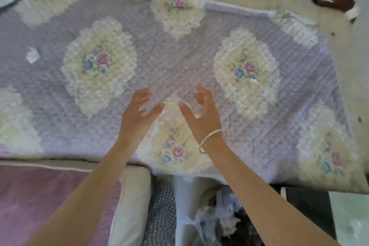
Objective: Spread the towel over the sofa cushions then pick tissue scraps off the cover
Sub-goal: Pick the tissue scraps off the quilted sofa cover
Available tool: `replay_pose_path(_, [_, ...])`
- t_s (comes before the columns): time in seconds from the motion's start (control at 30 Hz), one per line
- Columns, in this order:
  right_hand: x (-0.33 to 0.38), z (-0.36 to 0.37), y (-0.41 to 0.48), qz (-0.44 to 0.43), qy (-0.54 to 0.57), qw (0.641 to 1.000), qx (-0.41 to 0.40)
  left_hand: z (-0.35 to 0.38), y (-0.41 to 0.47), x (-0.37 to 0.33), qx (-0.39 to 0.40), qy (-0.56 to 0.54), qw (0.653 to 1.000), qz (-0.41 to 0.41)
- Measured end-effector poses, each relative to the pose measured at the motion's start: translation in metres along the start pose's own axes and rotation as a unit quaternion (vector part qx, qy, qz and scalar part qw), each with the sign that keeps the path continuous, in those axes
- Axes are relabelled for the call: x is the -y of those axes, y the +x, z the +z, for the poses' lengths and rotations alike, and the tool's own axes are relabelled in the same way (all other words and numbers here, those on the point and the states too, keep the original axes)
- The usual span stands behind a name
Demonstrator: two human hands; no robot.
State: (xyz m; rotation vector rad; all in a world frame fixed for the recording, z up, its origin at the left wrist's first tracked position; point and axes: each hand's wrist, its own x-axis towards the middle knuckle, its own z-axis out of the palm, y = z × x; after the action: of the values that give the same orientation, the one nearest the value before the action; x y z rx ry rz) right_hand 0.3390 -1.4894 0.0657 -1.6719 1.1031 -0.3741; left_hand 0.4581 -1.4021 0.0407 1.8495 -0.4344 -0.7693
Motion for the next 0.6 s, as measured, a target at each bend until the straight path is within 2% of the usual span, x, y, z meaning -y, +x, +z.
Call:
replay_pose_path(0.13, [0.085,0.065,0.054,-0.053,0.017,0.996,0.068,-0.087,0.046,-0.02,-0.094,-0.021,0.995,-0.004])
replay_pose_path(0.27, [0.141,0.131,0.105,-0.099,0.013,0.987,0.125,-0.158,0.095,-0.027,-0.176,0.0,0.984,0.001])
replay_pose_path(0.43, [0.175,0.206,0.162,-0.121,-0.013,0.975,0.184,-0.231,0.154,-0.005,-0.274,0.057,0.96,-0.01])
replay_pose_path(0.6, [0.183,0.268,0.202,-0.129,-0.049,0.964,0.227,-0.274,0.21,0.036,-0.294,0.09,0.95,-0.056])
